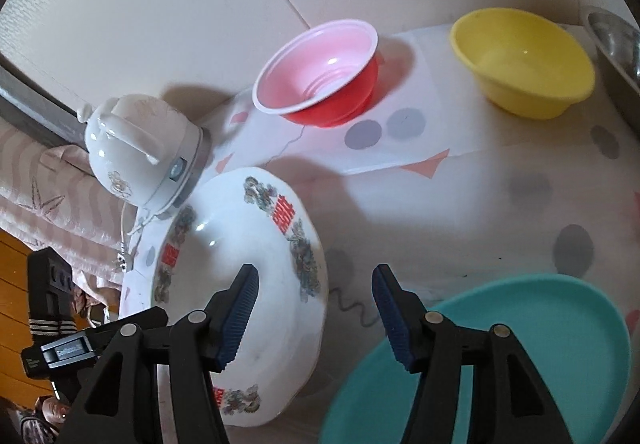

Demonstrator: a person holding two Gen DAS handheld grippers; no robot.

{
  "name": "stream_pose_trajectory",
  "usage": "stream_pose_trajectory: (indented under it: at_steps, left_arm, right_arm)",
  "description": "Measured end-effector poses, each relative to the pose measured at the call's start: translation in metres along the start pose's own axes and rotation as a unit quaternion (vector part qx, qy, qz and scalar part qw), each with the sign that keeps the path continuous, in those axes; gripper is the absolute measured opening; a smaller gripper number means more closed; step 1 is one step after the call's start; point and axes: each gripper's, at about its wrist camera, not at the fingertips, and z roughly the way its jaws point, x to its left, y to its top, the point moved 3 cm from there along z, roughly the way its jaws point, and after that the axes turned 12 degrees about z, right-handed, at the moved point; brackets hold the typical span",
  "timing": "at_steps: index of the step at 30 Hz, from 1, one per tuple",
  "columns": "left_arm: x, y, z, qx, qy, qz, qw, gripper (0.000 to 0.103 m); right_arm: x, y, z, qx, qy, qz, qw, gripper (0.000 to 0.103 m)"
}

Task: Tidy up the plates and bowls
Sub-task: 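Close the left gripper on the white bowl rim while the right gripper grips the rim too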

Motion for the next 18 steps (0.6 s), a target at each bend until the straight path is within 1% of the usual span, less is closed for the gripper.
stream_pose_trajectory:
  at_steps: [3,5,7,8,10,14,18]
  left_arm:
    - [0.0,0.003,0.006,-0.006,-0.004,0.004,1.0,0.099]
    - [-0.001,0.004,0.006,-0.019,-0.003,0.01,0.9998,0.099]
    - [-0.003,0.006,0.006,-0.03,0.003,0.018,0.9994,0.097]
    - [-0.004,0.007,0.006,-0.032,0.006,0.022,0.9992,0.097]
    - [-0.005,0.008,0.006,-0.036,-0.001,0.026,0.999,0.095]
    - [-0.009,0.011,0.009,-0.04,-0.003,0.034,0.9986,0.095]
    - [-0.01,0.012,0.012,-0.042,-0.008,0.037,0.9984,0.095]
  right_arm:
    - [-0.004,0.001,0.006,0.009,0.02,0.01,1.0,0.06]
    - [-0.006,0.003,0.009,0.016,0.038,0.019,0.999,0.06]
    - [-0.008,0.004,0.011,0.018,0.043,0.025,0.999,0.06]
    - [-0.009,0.005,0.012,0.02,0.044,0.025,0.999,0.059]
    - [-0.008,0.005,0.014,0.021,0.048,0.021,0.998,0.056]
    - [-0.003,0.005,0.017,0.027,0.065,0.007,0.998,0.049]
    - [0.001,0.004,0.023,0.036,0.073,0.002,0.997,0.047]
